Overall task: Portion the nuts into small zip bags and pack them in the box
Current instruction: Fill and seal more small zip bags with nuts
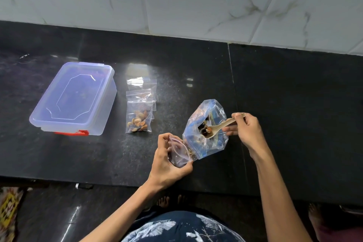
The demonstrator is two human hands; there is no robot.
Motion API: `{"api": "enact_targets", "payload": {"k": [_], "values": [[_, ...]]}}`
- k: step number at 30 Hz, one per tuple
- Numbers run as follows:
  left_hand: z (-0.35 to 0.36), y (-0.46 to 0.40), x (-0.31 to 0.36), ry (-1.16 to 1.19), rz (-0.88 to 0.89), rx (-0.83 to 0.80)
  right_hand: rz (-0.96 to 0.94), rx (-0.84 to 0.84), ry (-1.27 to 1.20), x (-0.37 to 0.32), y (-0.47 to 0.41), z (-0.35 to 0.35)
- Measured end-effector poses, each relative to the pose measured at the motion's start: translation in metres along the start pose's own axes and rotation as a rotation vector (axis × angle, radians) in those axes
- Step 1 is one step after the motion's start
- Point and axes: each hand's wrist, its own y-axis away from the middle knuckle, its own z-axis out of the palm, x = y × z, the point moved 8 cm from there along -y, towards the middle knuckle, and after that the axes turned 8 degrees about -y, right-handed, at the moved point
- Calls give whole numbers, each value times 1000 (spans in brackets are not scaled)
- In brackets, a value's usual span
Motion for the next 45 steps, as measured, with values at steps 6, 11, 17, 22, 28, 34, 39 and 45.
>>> {"api": "enact_targets", "payload": {"k": [6,11,17,22,28,34,39,45], "values": [[-7,1,7,14,9,51,-43,25,-42,-14,6,-13],[-11,1,21,4,70,69,-142,10,-96,-44,24,-15],[-12,1,39,-3,115,72,-251,-125,-111,-74,64,14],[-13,2,46,45,109,67,-327,-139,24,-76,92,33],[-14,6,48,41,91,76,-502,-65,197,-80,119,42],[-14,7,51,50,58,83,-865,-257,382,-86,155,66],[-14,2,50,69,66,88,-981,-254,346,-88,164,63],[-17,-4,42,3,71,71,-816,-53,-37,-91,128,15]]}}
